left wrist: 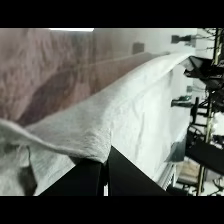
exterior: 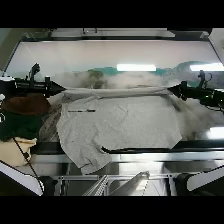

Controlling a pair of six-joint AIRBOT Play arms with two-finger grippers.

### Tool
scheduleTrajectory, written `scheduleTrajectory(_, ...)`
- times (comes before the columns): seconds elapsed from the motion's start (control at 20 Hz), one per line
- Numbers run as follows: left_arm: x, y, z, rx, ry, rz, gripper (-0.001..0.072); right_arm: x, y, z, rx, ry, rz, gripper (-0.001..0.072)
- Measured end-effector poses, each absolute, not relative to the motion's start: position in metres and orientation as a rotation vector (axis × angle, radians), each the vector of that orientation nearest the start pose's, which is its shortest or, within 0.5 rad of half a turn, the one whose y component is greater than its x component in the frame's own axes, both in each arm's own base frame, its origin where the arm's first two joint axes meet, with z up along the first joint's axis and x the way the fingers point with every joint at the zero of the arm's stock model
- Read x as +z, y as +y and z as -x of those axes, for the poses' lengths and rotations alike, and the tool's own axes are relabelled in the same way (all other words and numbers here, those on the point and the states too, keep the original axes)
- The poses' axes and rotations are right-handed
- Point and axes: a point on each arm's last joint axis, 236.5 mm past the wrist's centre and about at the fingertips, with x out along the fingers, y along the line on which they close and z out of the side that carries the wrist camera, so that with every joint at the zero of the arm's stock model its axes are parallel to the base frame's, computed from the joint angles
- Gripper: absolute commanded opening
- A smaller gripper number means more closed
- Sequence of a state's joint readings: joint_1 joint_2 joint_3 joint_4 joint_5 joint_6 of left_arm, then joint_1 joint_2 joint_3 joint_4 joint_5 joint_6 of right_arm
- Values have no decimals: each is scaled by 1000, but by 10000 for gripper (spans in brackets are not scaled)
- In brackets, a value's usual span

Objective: Fold the shirts.

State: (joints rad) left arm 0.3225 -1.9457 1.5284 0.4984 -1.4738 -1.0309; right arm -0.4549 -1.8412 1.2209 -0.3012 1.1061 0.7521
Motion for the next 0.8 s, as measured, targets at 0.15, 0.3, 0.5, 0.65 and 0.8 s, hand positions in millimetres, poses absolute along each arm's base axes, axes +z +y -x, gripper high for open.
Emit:
scheduleTrajectory(0.15,-40,-64,-455,-747,1327,835,11,-75,-21,-482,444,959,-900,12)
scheduleTrajectory(0.3,-34,-65,-443,-734,1380,782,14,-81,-24,-474,440,998,-885,12)
scheduleTrajectory(0.5,-36,-60,-420,-661,1427,744,15,-87,-26,-468,437,1028,-864,12)
scheduleTrajectory(0.65,-55,-59,-401,-594,1452,766,14,-89,-26,-466,436,1037,-855,12)
scheduleTrajectory(0.8,-76,-60,-387,-551,1464,769,14,-90,-26,-465,436,1043,-853,12)
